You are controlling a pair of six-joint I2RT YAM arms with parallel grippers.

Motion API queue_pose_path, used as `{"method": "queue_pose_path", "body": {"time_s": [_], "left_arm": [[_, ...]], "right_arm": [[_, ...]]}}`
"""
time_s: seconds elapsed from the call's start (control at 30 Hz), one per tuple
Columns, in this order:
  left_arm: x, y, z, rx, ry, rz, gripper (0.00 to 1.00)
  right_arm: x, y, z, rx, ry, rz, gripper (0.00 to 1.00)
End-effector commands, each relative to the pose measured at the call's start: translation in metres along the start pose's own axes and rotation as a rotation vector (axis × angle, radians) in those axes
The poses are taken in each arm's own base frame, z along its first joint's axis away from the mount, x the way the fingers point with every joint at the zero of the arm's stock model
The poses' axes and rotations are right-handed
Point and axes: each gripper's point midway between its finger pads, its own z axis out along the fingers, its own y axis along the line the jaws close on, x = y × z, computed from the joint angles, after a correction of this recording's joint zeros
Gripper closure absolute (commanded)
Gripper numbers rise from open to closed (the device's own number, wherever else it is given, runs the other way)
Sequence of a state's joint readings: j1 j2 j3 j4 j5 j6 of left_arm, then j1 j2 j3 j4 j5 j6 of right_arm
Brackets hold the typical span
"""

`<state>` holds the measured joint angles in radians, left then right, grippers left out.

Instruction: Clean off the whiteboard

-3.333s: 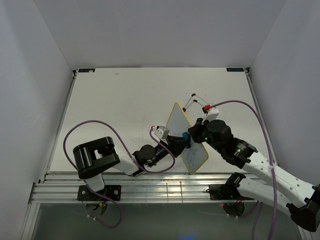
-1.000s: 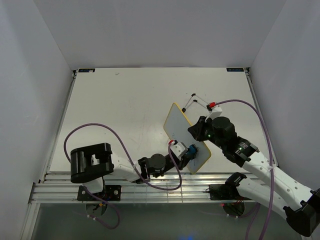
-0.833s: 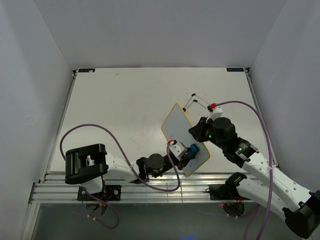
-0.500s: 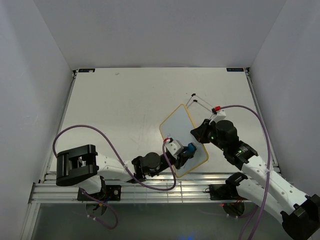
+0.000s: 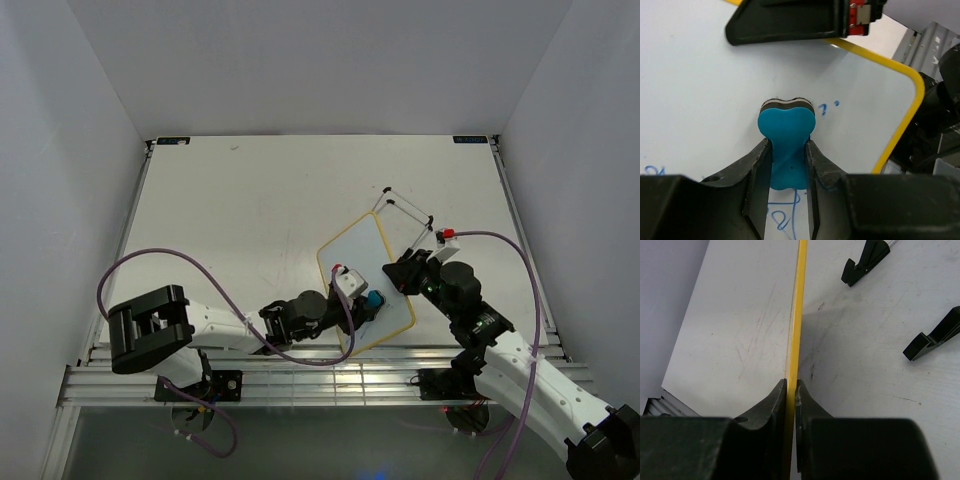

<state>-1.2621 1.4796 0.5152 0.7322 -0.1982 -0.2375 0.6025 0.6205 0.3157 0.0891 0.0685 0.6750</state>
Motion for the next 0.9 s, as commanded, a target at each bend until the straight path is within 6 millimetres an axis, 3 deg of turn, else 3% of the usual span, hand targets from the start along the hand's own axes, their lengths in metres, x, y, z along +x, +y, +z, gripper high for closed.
{"method": "queue_pose_path", "body": {"time_s": [0.0, 0.17, 0.43, 0.63, 0.73, 0.87], "left_arm": [[0.001, -0.024, 0.007, 0.109, 0.065, -0.019, 1.0], [0.006, -0.021, 0.014, 0.137, 0.099, -0.058, 1.0], [-0.005, -0.042, 0.03, 0.256, 0.131, -0.017, 1.0], [0.005, -0.057, 0.031, 0.293, 0.194, 0.006, 1.0], [0.009, -0.051, 0.03, 0.245, 0.206, 0.011, 1.0], [0.021, -0.023, 0.029, 0.131, 0.226, 0.0, 1.0]], "right_arm": [[-0.011, 0.005, 0.002, -0.048, -0.072, -0.056, 0.92], [-0.004, 0.026, -0.001, -0.163, -0.027, -0.051, 0.92], [-0.004, 0.022, -0.003, -0.142, -0.037, -0.02, 0.92], [-0.009, 0.022, -0.003, -0.126, -0.045, -0.023, 0.92], [-0.012, 0.024, -0.005, -0.124, -0.044, -0.019, 0.92], [-0.022, 0.027, -0.007, -0.12, -0.076, -0.015, 0.92]]}}
